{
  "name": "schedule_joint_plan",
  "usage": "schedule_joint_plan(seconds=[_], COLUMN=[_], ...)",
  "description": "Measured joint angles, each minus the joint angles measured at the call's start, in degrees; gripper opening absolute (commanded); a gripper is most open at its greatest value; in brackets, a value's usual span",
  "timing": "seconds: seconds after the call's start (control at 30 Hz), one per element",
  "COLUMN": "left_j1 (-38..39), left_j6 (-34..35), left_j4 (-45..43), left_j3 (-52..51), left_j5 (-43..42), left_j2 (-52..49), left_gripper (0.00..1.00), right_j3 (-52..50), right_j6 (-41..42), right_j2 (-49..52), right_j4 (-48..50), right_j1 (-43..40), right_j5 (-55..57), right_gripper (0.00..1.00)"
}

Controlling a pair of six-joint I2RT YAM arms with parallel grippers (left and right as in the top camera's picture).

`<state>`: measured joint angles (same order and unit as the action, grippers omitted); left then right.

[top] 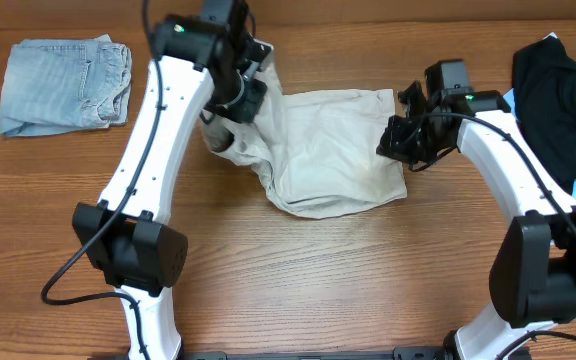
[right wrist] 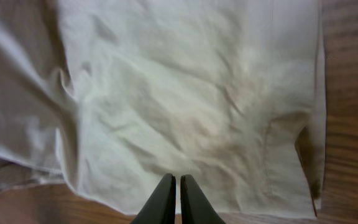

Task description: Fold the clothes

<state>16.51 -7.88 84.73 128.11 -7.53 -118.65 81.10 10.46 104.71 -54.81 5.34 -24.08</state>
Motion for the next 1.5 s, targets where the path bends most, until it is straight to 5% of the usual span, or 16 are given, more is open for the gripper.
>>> schedule_joint_plan(seconds=[0.33,0.87,1.5], left_j1=[0.15,-0.55,-0.55], left_j6=[-6.14,-13.14,-9.42], left_j4=[12.15,9.90,2.45], left_j3=[8.87,8.90,8.90], left_j5=[8.33,15.93,12.68], left_j2=[0.00,0.00,0.00], left_gripper=[0.04,0.04,0.04], right_j3=[0.11,0.11,-0.11], right_j6=[-0.61,-1.53,-1.49], right_j2=[0.04,4.66,14.10], right_j4=[0.00,2.93,6.38], right_j1=[0.00,3.08,3.76], right_j5=[1.01,1.90,3.08], right_gripper=[0.08,0.08,0.04])
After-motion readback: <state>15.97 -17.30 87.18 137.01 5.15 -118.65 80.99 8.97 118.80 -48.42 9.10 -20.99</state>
